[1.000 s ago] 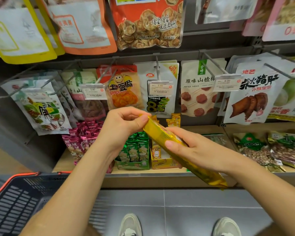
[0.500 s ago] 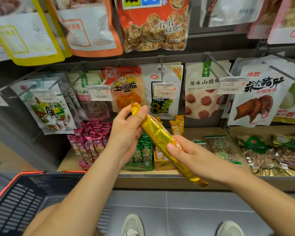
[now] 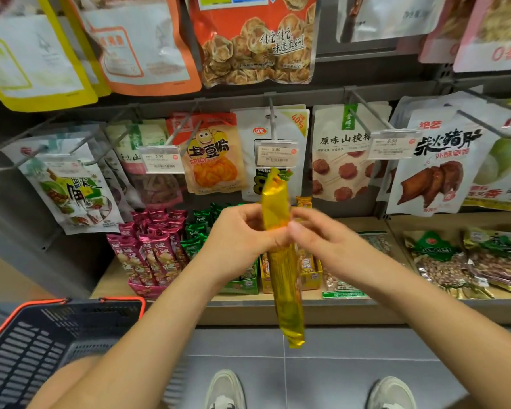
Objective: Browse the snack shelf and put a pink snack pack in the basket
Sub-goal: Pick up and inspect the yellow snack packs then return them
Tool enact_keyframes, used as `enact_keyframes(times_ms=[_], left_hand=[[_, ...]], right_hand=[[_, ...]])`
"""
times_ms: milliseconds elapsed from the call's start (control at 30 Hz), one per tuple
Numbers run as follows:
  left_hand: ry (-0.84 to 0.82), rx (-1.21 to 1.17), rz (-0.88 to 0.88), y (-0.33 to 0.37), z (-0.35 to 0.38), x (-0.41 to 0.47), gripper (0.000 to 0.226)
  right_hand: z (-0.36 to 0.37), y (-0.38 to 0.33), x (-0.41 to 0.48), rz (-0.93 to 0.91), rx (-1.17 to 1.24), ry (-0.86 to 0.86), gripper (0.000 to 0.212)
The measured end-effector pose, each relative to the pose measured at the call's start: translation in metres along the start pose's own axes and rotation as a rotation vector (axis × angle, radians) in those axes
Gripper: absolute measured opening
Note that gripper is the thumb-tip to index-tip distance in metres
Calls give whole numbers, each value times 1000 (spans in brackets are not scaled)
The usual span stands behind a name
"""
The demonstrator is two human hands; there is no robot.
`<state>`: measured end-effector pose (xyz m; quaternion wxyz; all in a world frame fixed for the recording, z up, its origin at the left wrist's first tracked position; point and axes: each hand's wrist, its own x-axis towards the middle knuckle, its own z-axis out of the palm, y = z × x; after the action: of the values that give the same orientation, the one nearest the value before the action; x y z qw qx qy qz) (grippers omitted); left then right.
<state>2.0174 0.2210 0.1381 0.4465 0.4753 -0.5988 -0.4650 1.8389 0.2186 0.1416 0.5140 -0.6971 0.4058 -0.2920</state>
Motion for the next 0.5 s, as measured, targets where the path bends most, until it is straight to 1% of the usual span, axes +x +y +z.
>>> enact_keyframes(times_ms=[67, 133, 167, 200, 267, 333, 400, 500], left_hand=[[-86, 103, -15, -2, 6, -2, 24], [-106, 139, -42, -5, 12, -2, 22], [-101, 138, -48, -6, 14, -2, 20], [-96, 120, -51, -8, 16, -1, 18], [-111, 62, -59, -11, 22, -1, 15], [-145, 20, -89, -14, 30, -3, 23], [-170, 0, -114, -16, 37, -3, 32], [-204, -11, -135, -20, 41, -1, 34]], right_hand=[[-5, -1, 4, -61, 75, 118, 48], [-7, -1, 4, -125, 46, 189, 27], [-8, 0, 3, -142, 21, 217, 20], [-10, 0, 3, -149, 19, 245, 20], [-15, -1, 3, -139, 97, 306, 29], [-24, -2, 3, -111, 240, 365, 34], [-32, 0, 3, -105, 272, 400, 29], [-42, 4, 3, -118, 265, 450, 18]])
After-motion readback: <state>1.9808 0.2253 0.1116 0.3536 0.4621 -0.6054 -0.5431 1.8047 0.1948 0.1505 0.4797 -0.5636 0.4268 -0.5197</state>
